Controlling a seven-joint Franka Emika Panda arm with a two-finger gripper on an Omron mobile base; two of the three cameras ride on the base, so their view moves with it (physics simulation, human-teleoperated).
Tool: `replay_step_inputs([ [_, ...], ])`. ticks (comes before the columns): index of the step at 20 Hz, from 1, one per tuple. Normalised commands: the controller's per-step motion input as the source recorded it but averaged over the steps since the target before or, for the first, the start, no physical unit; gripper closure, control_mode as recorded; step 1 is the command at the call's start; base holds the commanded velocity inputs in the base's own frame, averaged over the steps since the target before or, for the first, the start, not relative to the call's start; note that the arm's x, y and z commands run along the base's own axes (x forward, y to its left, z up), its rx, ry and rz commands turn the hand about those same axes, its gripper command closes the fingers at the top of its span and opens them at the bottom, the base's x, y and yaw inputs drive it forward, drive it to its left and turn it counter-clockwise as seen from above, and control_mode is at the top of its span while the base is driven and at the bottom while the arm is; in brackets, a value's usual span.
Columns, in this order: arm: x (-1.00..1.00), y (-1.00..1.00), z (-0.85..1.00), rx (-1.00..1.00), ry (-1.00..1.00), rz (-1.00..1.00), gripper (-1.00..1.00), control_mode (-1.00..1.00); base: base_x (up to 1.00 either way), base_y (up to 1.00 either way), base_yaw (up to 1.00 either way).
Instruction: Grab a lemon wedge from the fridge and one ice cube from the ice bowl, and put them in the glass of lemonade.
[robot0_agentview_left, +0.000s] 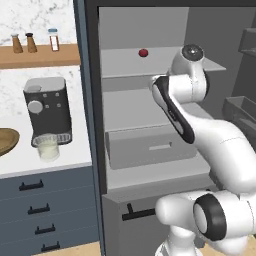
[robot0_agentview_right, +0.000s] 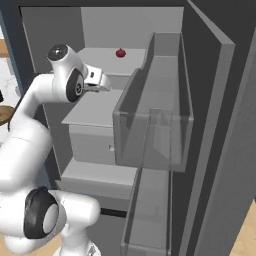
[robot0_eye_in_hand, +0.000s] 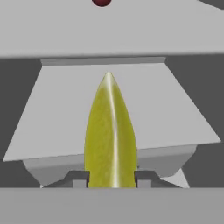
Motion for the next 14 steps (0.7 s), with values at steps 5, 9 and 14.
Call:
replay_step_inputs([
  [5, -1.00, 0.00, -0.23, 0.00, 0.03, 0.00, 1.00, -1.00, 0.00, 0.00, 0.00],
  [9, -1.00, 0.00, -0.43, 0.00, 0.02, 0.00, 1.00, -1.00, 0.00, 0.00, 0.00],
  [14, -0.60, 0.00, -0.40, 0.00, 0.06, 0.00, 1.00, 1.00, -0.40, 0.00, 0.00],
])
